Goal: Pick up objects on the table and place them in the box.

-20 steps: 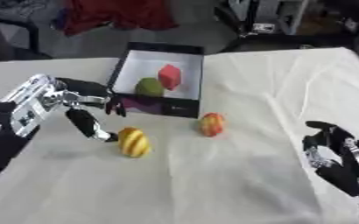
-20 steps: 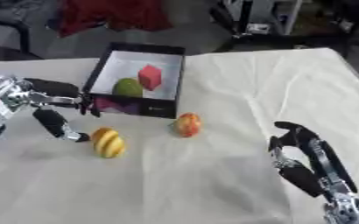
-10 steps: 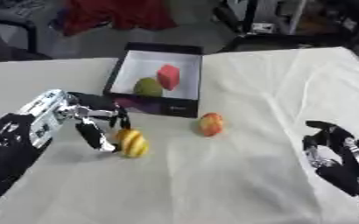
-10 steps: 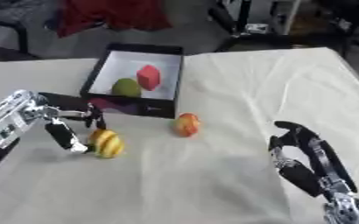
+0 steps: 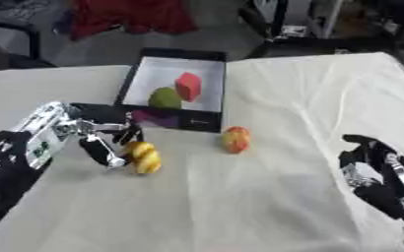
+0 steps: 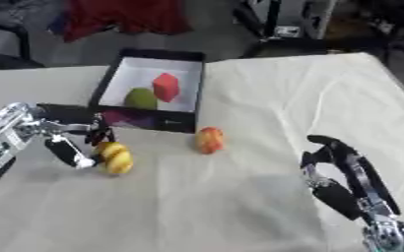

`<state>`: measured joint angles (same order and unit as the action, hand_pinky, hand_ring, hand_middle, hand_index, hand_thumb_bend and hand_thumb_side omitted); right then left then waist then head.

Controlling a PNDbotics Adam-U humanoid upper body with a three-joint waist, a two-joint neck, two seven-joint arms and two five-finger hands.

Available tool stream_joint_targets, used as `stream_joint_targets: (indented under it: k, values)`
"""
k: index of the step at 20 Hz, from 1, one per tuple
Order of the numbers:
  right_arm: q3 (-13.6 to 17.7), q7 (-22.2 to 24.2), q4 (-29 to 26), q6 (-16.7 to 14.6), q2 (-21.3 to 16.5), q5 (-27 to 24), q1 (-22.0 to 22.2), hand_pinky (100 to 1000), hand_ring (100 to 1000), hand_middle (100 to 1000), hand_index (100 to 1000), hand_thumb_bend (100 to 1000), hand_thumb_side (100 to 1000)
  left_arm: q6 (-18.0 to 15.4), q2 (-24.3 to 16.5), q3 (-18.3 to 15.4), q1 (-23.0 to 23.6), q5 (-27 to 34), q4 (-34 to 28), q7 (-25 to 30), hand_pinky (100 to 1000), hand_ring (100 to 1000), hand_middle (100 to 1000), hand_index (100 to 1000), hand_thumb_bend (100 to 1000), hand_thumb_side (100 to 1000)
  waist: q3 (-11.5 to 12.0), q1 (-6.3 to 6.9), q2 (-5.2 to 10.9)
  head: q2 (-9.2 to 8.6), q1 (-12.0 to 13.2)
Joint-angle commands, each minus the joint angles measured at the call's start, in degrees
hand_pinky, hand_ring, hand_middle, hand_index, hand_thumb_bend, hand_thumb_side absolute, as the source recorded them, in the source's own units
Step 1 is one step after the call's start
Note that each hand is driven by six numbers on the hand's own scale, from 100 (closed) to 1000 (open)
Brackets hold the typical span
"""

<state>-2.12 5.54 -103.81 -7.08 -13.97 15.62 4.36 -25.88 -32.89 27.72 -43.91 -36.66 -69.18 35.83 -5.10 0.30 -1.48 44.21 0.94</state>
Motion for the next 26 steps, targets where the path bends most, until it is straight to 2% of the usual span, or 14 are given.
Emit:
stream_joint_targets:
  k: [1,3,5,10,13,14,16,17,18,20,24,26]
  values:
    - [0.36,-0.07,-0.55,-0.06,-1.15,0.02,-0.19,759,663,456,812,100,472,3.11,-3.8,-2.93,-4.37,3.87,-4.67,0.69,561,434,425,547,145,269,0.18,0.31,0.73,-0.09,0.0]
    - [0.29,0.0,-0.48,-0.05,-1.12,0.06,-0.05,759,663,456,812,100,472,5.94,-3.4,-4.98,-7.37,2.8,-4.71,-0.2,566,439,430,552,158,241,0.31,0.26,0.84,-0.09,0.04]
    - [0.22,0.05,-0.45,-0.06,-1.05,0.03,0.02,759,663,456,812,100,475,8.63,-1.03,-7.28,-9.91,-1.23,-1.13,-2.41,565,440,436,560,154,233,0.31,0.14,0.93,-0.09,0.13]
    - [-0.12,0.31,-0.31,-0.04,-0.67,-0.24,-0.2,759,663,456,812,100,474,13.76,8.91,-15.26,-13.99,-15.51,17.07,-10.41,571,456,453,583,151,252,-0.57,-0.34,0.96,-0.09,0.85]
    - [-0.43,0.61,-0.25,-0.08,-0.46,-0.46,-0.44,759,663,456,812,100,475,16.94,13.42,-19.97,-15.39,-23.06,25.05,-16.92,574,464,464,597,151,290,-1.27,-0.55,0.88,-0.09,1.32]
    - [-0.57,0.76,-0.24,-0.12,-0.39,-0.53,-0.55,759,663,456,812,100,475,18.54,14.55,-21.34,-15.62,-24.9,26.78,-19.77,578,470,475,612,158,320,-1.5,-0.62,0.85,-0.09,1.52]
    - [-0.76,1.01,-0.24,-0.2,-0.27,-0.69,-0.77,759,663,456,812,100,475,22.16,16.47,-23.15,-15.57,-27.31,29.37,-26.06,616,525,543,707,239,480,-1.87,-0.75,0.83,-0.09,1.83]
    - [-0.78,1.07,-0.23,-0.21,-0.24,-0.74,-0.84,759,663,456,812,100,474,23.46,17.14,-23.45,-15.4,-27.86,30.27,-28.58,644,578,602,776,470,607,-1.97,-0.78,0.83,-0.09,1.89]
    - [-0.76,1.08,-0.23,-0.21,-0.22,-0.78,-0.9,759,663,456,812,100,474,24.19,17.67,-23.47,-15.17,-28.01,30.96,-30.42,664,617,646,811,391,749,-2.03,-0.81,0.81,-0.09,1.86]
    - [-0.69,1.04,-0.23,-0.19,-0.21,-0.82,-0.93,759,663,456,812,100,475,24.31,18.19,-22.99,-14.78,-27.58,31.68,-32.34,695,674,719,856,452,858,-2.03,-0.83,0.79,-0.09,1.76]
    - [-0.68,1.06,-0.2,-0.19,-0.21,-0.78,-0.85,759,663,456,812,100,473,23.39,18.13,-21.92,-14.48,-25.35,30.94,-33.78,724,729,782,886,524,957,-1.73,-0.82,0.74,-0.09,1.52]
    - [-0.58,1.0,-0.18,-0.18,-0.21,-0.75,-0.81,759,663,456,812,100,474,22.48,17.63,-21.01,-14.34,-23.49,29.54,-33.7,711,704,759,867,500,936,-1.54,-0.85,0.74,-0.09,1.3]
